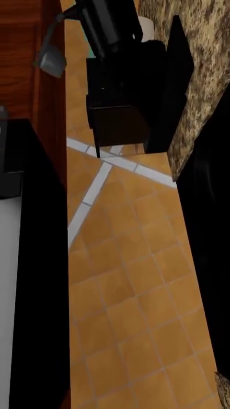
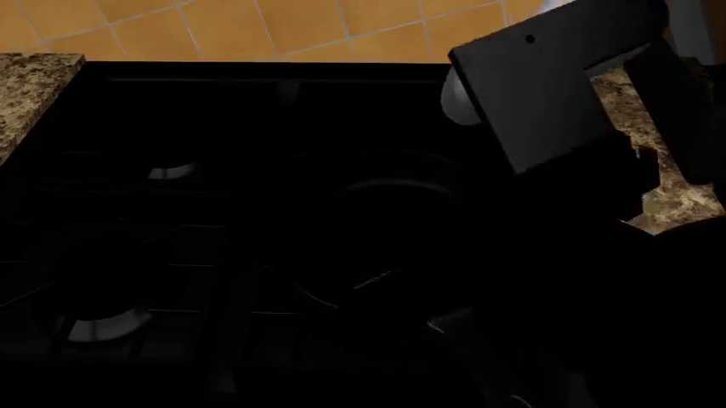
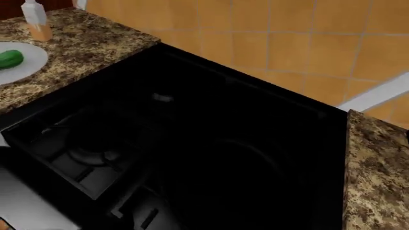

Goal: Pick up the pan and dump the vegetables in it onto the plate. Then return the pan to the stove.

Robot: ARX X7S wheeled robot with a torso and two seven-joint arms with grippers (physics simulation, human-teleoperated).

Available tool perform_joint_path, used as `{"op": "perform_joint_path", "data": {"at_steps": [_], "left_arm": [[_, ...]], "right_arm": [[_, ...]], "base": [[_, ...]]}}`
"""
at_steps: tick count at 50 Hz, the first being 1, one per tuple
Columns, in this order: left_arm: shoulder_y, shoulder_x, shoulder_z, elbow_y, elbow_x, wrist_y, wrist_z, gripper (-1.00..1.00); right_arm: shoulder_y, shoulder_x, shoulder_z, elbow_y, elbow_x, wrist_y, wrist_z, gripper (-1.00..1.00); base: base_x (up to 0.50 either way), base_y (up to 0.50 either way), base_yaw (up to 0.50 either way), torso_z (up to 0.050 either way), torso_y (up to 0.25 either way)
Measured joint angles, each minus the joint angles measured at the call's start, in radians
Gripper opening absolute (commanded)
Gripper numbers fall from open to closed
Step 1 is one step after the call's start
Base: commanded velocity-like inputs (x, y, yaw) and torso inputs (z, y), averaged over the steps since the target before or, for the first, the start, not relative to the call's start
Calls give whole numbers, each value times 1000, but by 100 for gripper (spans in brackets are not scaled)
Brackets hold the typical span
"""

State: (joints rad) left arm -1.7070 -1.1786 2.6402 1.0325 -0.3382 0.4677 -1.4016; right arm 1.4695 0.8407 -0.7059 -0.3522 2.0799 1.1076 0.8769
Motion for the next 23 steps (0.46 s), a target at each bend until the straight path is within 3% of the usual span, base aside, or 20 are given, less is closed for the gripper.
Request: {"op": "perform_joint_path", "data": {"at_steps": [10,23], "left_arm": [[-138,93,149,10,40,35,-125,100],[-229,164,218,14,32,56,-169,100]], "right_arm": [[-12,90,55,-260,143,-108,149,100],[17,224,180,-464,290,-236,229,100]], "base": [[0,0,0,0,0],[0,0,0,0,0]]}}
